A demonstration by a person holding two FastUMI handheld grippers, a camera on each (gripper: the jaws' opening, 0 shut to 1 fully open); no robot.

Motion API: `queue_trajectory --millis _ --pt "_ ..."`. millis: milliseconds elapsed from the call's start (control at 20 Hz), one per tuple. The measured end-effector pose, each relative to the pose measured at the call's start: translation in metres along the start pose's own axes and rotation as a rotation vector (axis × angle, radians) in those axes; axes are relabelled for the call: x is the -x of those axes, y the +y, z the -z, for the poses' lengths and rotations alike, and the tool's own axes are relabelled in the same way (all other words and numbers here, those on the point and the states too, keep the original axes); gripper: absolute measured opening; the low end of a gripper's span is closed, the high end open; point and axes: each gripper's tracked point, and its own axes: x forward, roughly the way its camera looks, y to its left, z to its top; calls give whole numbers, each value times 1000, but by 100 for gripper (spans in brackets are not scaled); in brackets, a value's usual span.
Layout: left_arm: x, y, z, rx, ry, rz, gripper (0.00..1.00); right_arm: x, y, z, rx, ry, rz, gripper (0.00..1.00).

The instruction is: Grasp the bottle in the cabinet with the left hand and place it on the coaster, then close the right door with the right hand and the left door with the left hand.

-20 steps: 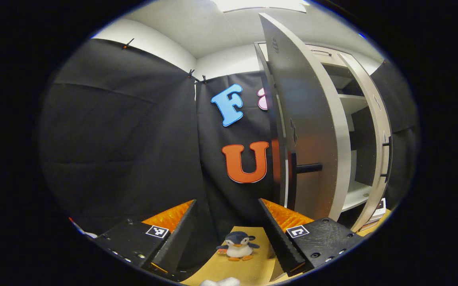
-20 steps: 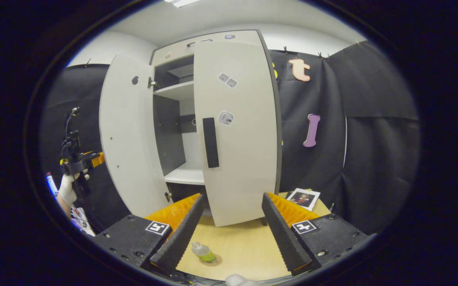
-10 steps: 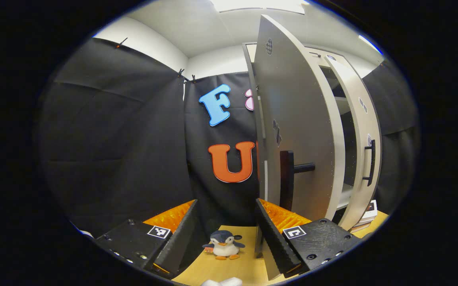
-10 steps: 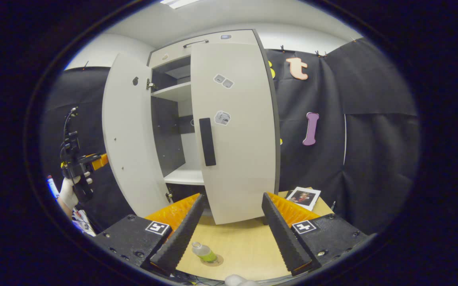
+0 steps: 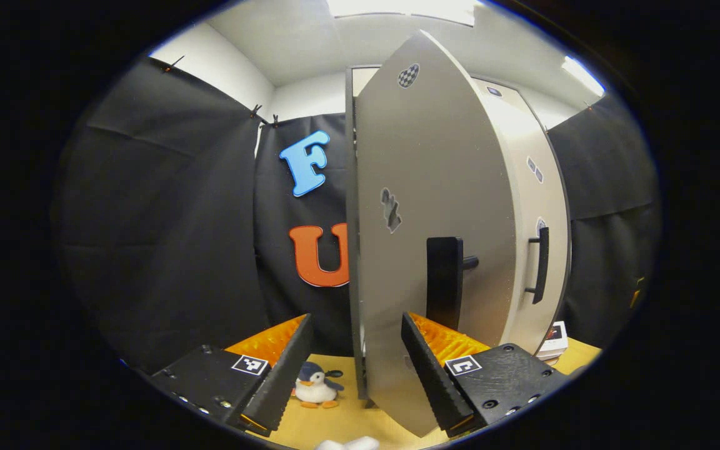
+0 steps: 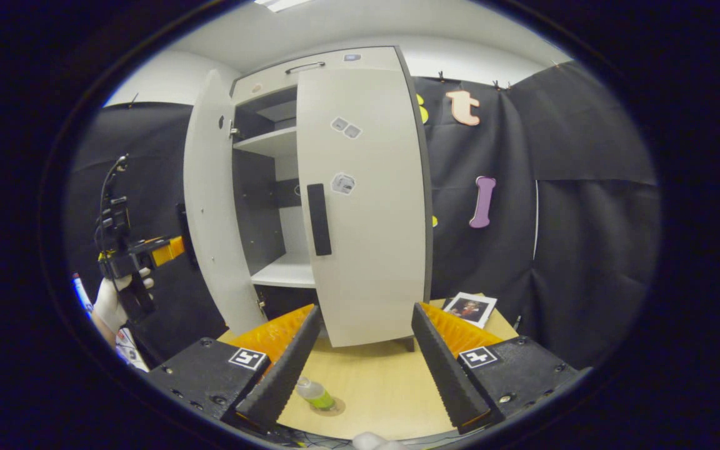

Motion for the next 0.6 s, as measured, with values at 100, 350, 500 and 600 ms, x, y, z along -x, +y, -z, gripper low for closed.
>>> queue_trajectory --millis 100,350,500,600 --pt "-6 -13 1 5 7 25 92 2 -3 0 -9 0 7 97" --pt "-26 -50 9 29 46 75 94 5 -11 -3 -16 -9 34 95" --pt "-24 -58 8 23 40 89 94 7 -17 -9 -14 -27 49 98" --pt "-21 -58 10 9 48 89 94 7 -19 -13 -13 -41 58 98"
